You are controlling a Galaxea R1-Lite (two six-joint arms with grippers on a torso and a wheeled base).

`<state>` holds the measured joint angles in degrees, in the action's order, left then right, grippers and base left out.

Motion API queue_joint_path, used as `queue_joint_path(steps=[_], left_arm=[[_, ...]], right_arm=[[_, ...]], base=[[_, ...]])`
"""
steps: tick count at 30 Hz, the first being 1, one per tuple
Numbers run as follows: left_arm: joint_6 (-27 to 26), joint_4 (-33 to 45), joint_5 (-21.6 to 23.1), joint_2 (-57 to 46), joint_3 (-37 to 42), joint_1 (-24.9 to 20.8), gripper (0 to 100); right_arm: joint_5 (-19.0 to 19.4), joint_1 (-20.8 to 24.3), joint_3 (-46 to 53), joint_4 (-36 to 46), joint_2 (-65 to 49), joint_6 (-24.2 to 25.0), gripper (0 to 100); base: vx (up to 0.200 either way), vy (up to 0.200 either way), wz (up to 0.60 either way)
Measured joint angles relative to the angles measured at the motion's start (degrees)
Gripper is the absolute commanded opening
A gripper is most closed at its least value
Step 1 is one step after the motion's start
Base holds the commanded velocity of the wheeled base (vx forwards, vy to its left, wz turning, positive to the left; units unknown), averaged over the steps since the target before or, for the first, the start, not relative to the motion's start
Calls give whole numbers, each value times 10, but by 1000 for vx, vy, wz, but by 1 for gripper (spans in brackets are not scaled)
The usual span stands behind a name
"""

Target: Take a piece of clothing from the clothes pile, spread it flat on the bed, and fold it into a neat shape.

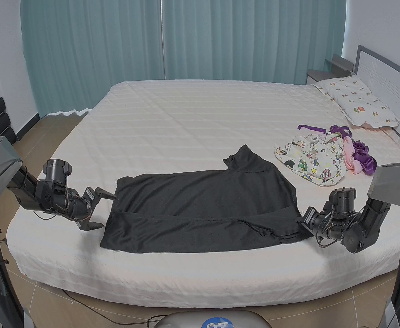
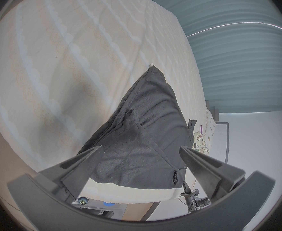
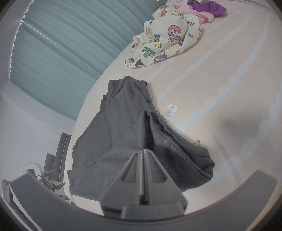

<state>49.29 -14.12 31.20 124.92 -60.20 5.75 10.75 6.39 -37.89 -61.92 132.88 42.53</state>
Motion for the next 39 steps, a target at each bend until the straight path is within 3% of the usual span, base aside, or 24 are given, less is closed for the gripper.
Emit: queue_joint_path(steps=[3, 4, 16, 28, 39], left_arm=[[0, 0, 0, 0, 0, 0, 100], [0, 0, 0, 0, 0, 0, 100], [0, 0, 0, 0, -1, 0, 100], [0, 0, 0, 1, -1, 0, 100], [-1, 0, 0, 1, -1, 0, 100]], right_arm=[[1, -3, -1, 0, -2, 0, 0], [2, -5, -2, 0, -1, -1, 100], [-14, 5, 0, -40, -18, 12, 100], [-27, 153, 23, -51, -48, 78, 100], [-32, 192, 10, -52, -4, 54, 100]], base=[[0, 0, 0], [0, 0, 0], [0, 0, 0], [0, 0, 0], [0, 0, 0]])
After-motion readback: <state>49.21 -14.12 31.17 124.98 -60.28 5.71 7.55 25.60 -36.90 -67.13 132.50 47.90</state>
